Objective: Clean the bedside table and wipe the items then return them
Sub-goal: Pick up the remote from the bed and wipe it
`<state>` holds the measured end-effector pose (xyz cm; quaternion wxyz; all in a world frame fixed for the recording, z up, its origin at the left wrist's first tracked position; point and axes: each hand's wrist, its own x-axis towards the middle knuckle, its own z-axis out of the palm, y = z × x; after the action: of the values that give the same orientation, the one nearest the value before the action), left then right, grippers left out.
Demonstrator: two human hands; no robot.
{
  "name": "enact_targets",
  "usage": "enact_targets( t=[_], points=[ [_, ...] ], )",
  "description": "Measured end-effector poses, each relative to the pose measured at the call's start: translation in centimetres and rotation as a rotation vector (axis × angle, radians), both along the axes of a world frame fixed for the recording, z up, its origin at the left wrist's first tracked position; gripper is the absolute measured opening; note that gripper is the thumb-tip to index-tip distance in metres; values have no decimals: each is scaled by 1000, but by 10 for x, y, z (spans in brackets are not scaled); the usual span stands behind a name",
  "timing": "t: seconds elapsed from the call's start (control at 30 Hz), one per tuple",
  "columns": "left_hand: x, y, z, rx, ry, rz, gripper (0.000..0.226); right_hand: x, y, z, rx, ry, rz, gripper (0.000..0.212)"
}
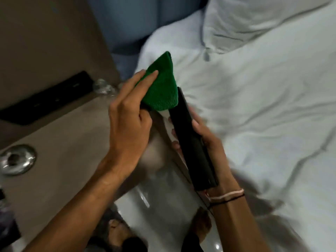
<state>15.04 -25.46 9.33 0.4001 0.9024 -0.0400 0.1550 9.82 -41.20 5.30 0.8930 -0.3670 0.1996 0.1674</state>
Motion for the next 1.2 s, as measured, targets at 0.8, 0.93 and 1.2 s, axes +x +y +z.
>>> enact_targets(
  t=[0.8,0.93,1.2],
  points=[
    [-108,319,0,-406,558,-130,63,45,317,-86,186,480,92,33],
    [-79,332,-8,-272,403,52,58,42,319,-92,-119,458,247,40],
    [-6,281,-62,31,384,150,64,35,300,-76,16,359,359,46]
  ],
)
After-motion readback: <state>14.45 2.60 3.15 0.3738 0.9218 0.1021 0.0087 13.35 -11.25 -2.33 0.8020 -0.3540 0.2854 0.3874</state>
